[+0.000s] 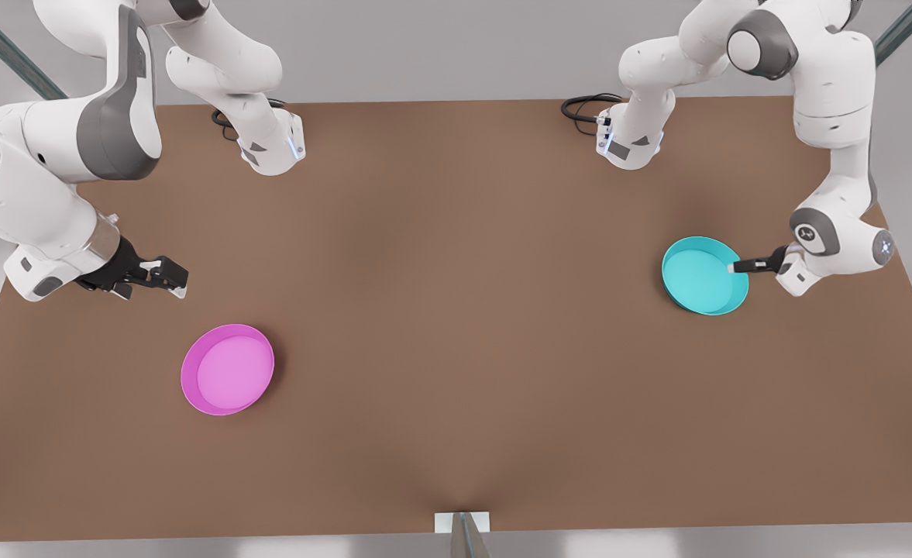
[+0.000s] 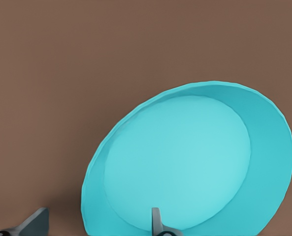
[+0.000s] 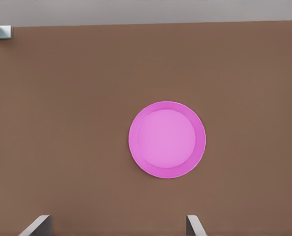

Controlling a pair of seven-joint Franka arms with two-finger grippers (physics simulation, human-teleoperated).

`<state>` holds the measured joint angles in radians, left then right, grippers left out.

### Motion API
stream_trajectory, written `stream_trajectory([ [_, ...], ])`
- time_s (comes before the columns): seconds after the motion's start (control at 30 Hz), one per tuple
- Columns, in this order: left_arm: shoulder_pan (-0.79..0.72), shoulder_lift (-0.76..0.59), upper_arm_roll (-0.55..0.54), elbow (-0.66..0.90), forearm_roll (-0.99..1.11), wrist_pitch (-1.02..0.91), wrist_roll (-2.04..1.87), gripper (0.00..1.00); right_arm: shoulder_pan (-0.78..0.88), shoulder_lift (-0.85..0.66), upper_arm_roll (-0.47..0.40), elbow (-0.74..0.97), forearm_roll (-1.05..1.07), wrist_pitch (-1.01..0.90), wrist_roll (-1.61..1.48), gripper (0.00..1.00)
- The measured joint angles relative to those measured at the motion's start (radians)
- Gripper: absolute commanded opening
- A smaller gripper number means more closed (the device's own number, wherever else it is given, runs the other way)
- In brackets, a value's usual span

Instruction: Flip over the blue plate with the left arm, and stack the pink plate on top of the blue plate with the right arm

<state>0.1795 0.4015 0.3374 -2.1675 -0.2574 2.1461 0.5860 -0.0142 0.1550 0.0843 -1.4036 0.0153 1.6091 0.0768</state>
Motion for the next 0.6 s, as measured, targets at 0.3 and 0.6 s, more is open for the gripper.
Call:
stream_trajectory([
  [0.3,0.002,0.043,-0.005,0.007,-0.032,0.01,0.03,0.59,-0.003,0.0,-0.002,0.0,0.0,0.0,-0.002,1.0],
  [0.6,0.001,0.059,-0.011,0.008,-0.036,0.036,0.037,0.28,-0.003,0.001,-0.002,0.0,0.002,0.0,-0.002,1.0],
])
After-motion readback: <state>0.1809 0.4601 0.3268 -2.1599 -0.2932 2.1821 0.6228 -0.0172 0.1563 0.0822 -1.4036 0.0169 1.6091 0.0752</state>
